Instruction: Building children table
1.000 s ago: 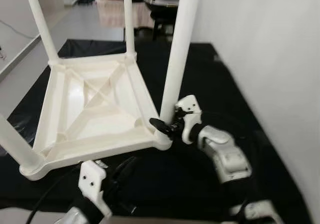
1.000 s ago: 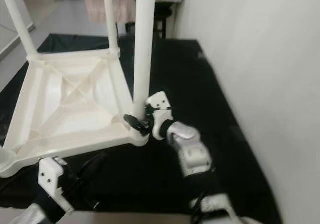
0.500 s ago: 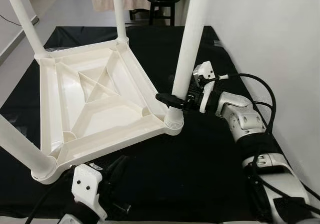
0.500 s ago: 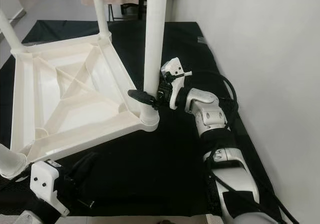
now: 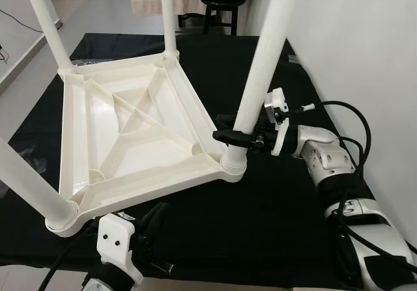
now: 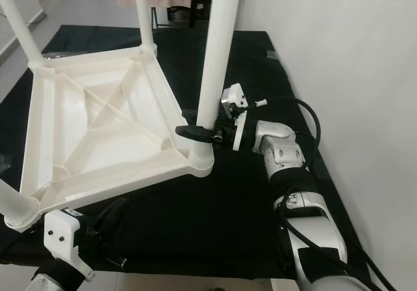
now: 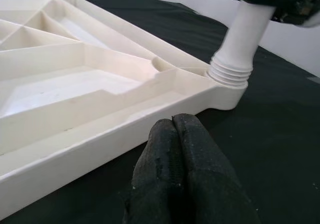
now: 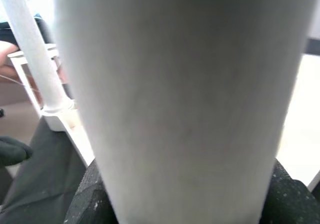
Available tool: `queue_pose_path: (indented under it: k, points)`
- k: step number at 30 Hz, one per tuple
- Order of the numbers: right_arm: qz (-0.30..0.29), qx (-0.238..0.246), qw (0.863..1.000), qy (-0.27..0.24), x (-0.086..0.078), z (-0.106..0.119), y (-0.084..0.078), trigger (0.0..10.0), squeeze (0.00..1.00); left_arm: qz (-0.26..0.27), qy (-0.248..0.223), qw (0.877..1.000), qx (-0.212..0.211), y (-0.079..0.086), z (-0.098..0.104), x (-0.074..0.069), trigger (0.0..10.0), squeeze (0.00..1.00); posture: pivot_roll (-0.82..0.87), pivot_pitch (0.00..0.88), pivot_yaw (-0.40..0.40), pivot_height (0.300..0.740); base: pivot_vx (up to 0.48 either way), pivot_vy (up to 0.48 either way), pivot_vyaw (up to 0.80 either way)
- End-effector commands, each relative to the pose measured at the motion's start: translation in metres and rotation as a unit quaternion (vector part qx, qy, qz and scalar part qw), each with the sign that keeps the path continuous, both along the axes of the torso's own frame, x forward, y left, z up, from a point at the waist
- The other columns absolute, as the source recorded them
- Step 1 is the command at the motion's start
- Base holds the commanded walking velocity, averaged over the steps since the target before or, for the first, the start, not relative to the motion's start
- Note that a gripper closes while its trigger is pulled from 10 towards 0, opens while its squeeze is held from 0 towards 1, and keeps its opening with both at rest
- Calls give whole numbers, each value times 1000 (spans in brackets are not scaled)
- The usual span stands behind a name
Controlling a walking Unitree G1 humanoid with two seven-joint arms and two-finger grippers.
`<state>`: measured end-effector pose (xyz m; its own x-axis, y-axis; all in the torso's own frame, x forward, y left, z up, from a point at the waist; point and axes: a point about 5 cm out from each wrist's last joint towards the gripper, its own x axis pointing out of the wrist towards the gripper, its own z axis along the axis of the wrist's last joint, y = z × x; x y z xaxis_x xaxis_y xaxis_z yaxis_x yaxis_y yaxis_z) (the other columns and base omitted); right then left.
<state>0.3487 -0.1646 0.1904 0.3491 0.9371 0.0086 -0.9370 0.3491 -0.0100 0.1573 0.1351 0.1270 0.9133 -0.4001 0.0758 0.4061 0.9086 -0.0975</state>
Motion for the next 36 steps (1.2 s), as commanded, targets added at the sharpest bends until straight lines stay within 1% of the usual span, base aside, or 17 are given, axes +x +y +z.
queue_pose_path:
  k: [1,4,6,7,8,11,12,19,20,22,23,28,29,30,31,32,36]
  points:
    - [-14,-7,999,45,-6,-21,-8,0,0,4,6,1000,-6,1,-3,-2,10000,0,77,96,-47,740,0,0,0]
    - [-79,-42,995,46,-11,-33,-14,0,0,-1,9,1000,-9,0,-3,-3,10000,0,72,107,-58,740,0,0,0]
    - [-290,-112,948,69,-27,-63,7,0,0,-26,19,999,-5,-1,-5,-6,10000,0,56,126,-53,740,0,0,0]
    - [-290,-112,948,69,-27,-63,7,0,0,-26,19,999,-5,-1,-5,-6,10000,0,56,126,-53,740,0,0,0]
    - [-323,-111,936,88,-49,-71,30,0,0,-43,25,999,-4,-2,-7,-6,10000,0,50,127,-39,740,0,0,0]
    - [-326,-103,934,102,-68,-73,50,0,0,-60,32,998,-3,-4,-8,-6,10000,0,45,125,-36,740,0,0,0]
    - [-291,-97,946,103,-79,-72,66,0,0,-78,36,996,-3,-5,-9,-5,10000,0,37,114,-23,740,0,0,0]
    - [-208,-96,970,77,-71,-65,82,0,0,-142,47,989,-13,-10,-14,-2,10000,0,44,92,-33,740,0,0,0]
    - [-191,-70,977,61,-62,-54,86,10000,0,-144,47,988,-14,-11,-15,-1,10000,0,53,87,-33,740,0,0,0]
    - [-181,-56,980,55,-59,-49,87,10000,0,-143,47,988,-14,-11,-15,0,10000,0,53,87,-33,740,0,0,0]
    - [-156,-45,986,48,-55,-43,87,10000,1000,-146,47,988,-14,-12,-15,0,10000,0,56,79,-34,740,0,0,0]
    - [-88,-44,995,19,-54,-24,82,10000,1000,-153,45,987,-10,-13,-15,1,10000,0,63,71,-38,740,0,0,0]
    - [-58,-45,997,6,-54,-19,77,10000,537,-152,44,987,-8,-13,-14,1,10000,0,69,66,-40,740,0,0,0]
    - [-58,-45,997,6,-54,-19,77,10000,537,-152,44,987,-8,-13,-14,1,10000,0,69,66,-40,740,0,0,0]
    - [-19,-41,999,2,-52,-14,70,10000,0,-149,43,988,-9,-12,-13,2,10000,0,69,65,-41,740,0,0,0]
    - [26,-35,999,3,-46,-9,60,10000,0,-144,42,989,-11,-10,-12,3,10000,0,73,58,-45,740,0,0,0]
    - [47,-41,998,4,-38,-8,56,10000,0,-140,40,989,-10,-8,-11,4,10000,0,78,54,-48,740,0,0,0]
